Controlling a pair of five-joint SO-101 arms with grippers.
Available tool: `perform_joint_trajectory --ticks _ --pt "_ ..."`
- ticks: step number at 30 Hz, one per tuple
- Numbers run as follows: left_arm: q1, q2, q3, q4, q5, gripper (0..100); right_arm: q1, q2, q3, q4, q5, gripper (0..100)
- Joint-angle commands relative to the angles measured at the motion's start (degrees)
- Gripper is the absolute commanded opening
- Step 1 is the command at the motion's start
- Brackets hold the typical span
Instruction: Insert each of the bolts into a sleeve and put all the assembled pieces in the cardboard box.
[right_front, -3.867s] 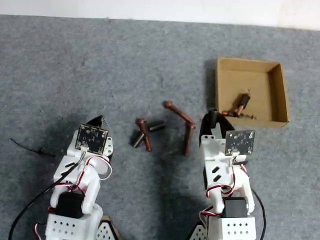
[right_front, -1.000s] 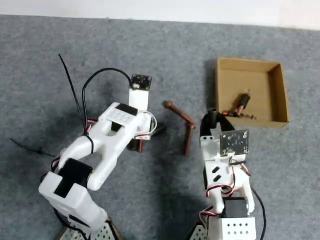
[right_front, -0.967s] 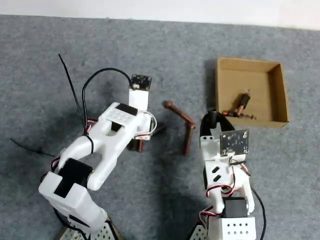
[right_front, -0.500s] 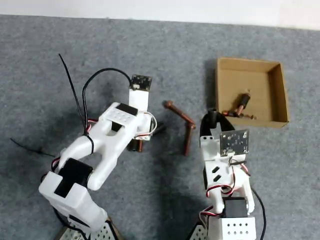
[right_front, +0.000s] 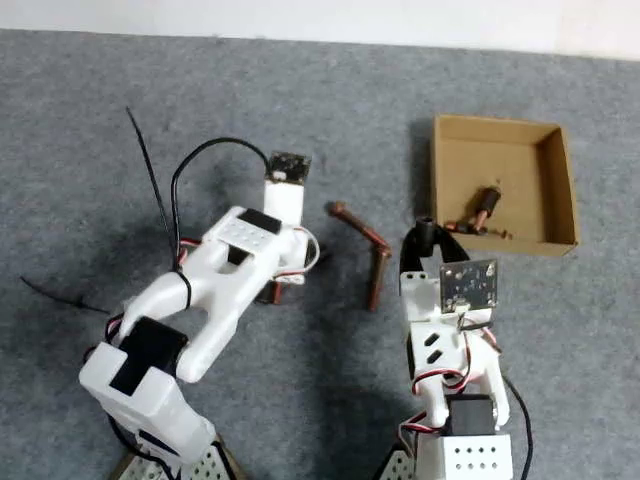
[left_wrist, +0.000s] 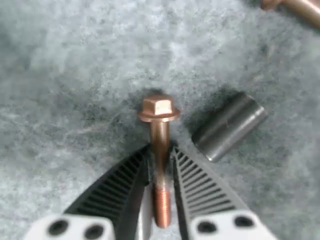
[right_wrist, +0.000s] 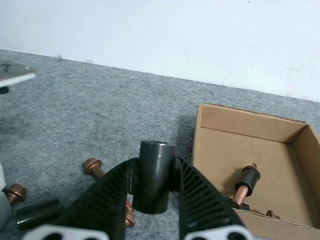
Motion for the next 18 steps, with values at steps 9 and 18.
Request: perform_joint_trajectory --ticks 9,18 --pt "-0.6 -1.7 0.0 0.7 0.2 0 0.0 -0.1 5.9 -1.6 0.6 0.7" --pt "-1.6 -23.2 12.7 -2.3 0.2 0 -0.2 -0.1 5.9 -1.6 0.6 0.7"
